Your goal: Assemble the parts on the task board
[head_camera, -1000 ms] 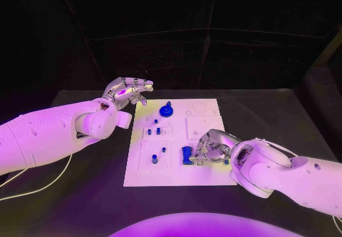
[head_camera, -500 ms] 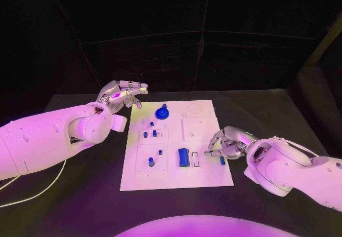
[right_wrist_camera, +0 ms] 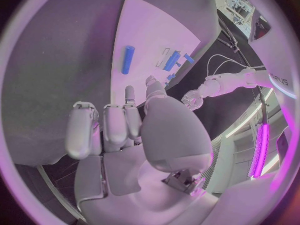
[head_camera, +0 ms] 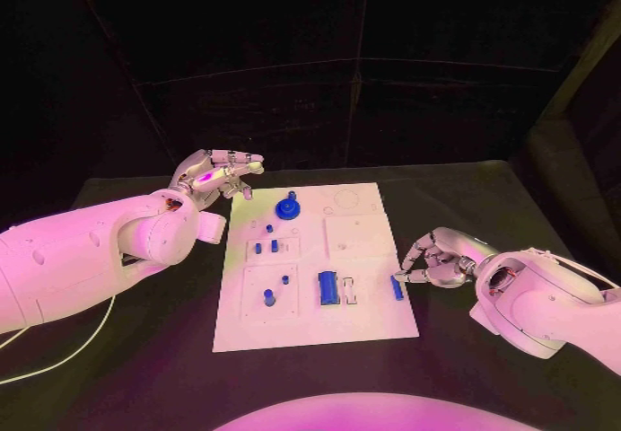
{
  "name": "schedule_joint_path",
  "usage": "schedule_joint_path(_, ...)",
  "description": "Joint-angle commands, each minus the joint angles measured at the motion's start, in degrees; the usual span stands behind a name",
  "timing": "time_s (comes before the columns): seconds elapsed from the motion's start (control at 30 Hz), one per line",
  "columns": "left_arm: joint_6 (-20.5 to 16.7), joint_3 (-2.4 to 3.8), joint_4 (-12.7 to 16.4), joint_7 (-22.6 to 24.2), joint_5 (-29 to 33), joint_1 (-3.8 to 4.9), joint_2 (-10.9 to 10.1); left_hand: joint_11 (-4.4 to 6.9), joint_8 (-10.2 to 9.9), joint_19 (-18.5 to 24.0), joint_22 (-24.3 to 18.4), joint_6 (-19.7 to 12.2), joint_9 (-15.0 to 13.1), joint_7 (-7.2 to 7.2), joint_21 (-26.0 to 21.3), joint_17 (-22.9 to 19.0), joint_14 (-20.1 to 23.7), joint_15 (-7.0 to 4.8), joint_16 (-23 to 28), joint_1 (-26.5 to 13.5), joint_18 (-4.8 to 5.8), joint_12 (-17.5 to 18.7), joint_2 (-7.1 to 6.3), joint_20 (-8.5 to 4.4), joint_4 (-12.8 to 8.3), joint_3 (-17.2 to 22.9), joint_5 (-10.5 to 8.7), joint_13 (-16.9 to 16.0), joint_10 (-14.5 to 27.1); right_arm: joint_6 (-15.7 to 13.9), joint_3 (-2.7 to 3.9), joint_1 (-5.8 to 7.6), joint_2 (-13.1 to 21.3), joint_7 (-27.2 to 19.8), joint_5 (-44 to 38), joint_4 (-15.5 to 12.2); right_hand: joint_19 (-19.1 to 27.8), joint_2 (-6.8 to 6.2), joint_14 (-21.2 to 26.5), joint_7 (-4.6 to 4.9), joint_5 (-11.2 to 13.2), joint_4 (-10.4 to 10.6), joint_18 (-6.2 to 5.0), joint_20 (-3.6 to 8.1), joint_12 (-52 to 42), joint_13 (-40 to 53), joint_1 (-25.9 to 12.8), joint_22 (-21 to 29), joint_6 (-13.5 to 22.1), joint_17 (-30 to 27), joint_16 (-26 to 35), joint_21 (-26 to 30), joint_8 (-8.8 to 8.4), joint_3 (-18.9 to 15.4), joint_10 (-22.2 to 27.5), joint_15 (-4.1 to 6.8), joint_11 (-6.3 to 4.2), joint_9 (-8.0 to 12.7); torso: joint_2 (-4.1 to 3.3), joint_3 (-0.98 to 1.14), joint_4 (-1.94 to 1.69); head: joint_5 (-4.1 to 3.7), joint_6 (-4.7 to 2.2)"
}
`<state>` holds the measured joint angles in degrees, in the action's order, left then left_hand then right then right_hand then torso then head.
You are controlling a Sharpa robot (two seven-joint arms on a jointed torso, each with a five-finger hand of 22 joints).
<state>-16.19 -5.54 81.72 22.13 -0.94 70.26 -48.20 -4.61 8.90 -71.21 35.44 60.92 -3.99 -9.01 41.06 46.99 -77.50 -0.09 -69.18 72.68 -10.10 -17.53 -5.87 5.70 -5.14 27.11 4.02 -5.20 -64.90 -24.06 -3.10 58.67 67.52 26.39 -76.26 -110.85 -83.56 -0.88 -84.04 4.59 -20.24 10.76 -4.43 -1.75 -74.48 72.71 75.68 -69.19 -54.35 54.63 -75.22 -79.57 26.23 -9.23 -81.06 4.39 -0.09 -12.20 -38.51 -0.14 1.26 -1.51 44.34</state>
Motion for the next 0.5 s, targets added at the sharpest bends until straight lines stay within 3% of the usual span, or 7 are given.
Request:
schedule_joint_path(0.03,0.63,0.01,0.05,0.18,0.07,0.05,-0.01,-0.02,0.21,0.21,-0.06,-0.26,0.05,0.03,-0.37,-0.07,0.29,-0.05,0.1,0.01,-0.39,-0.27,0.59,-0.09,0.02,-0.2,-0.19,-0.06,0.34,4.92,0.0,0.05,-0.35,2.67,-4.05,0.4,-0.03,0.06,-0.79,-0.09,-0.11,0.43,0.44,-0.33,0.36,-0.1,-0.82,-0.09,-0.75,-0.13,0.38,0.25,-0.41,-0.84,-0.15,-0.22,-0.03,0.13,-0.02,-0.06,-0.06,-0.14,0.17)
schedule_joint_path(0.13,0.64,0.01,0.1,0.21,0.07,0.05,-0.05,-0.02,0.21,0.21,-0.06,-0.26,0.05,0.03,-0.37,-0.07,0.29,-0.05,0.1,0.01,-0.39,-0.27,0.59,-0.09,0.02,-0.2,-0.19,-0.06,0.34,7.03,-0.01,0.02,-1.1,3.99,-5.33,1.0,-0.03,-0.08,-0.77,-0.19,-0.05,0.7,0.44,-0.28,0.44,-0.13,-1.23,-0.09,-1.17,-0.25,0.46,0.27,-0.6,-1.31,-0.16,-0.16,-0.1,0.17,-0.02,-0.07,-0.09,-0.13,0.32)
schedule_joint_path(0.27,0.63,0.01,0.12,0.23,0.07,0.05,-0.1,-0.02,0.21,0.21,-0.06,-0.26,0.05,0.03,-0.37,-0.07,0.29,-0.05,0.1,0.01,-0.39,-0.27,0.59,-0.09,0.02,-0.2,-0.19,-0.06,0.34,8.17,-0.02,0.0,-1.82,4.64,-6.2,1.47,-0.02,-0.17,-0.75,-0.25,-0.02,0.76,0.43,-0.26,0.46,-0.13,-1.32,-0.08,-1.41,-0.37,0.52,0.29,-0.66,-1.52,-0.17,-0.13,-0.14,0.17,-0.02,0.03,-0.15,-0.05,0.41)
schedule_joint_path(0.5,0.65,0.01,0.18,0.24,0.07,0.05,-0.2,-0.02,0.21,0.21,-0.06,-0.26,0.05,0.03,-0.37,-0.07,0.29,-0.05,0.1,0.01,-0.39,-0.27,0.59,-0.09,0.02,-0.2,-0.19,-0.06,0.34,9.53,-0.03,-0.03,-3.11,5.27,-7.58,2.32,0.0,-0.21,-0.74,-0.31,-0.01,0.71,0.42,-0.24,0.5,-0.16,-1.23,-0.04,-1.6,-0.43,0.56,0.31,-0.68,-1.61,-0.16,-0.1,-0.19,0.16,-0.04,-0.01,-0.17,-0.03,0.58)
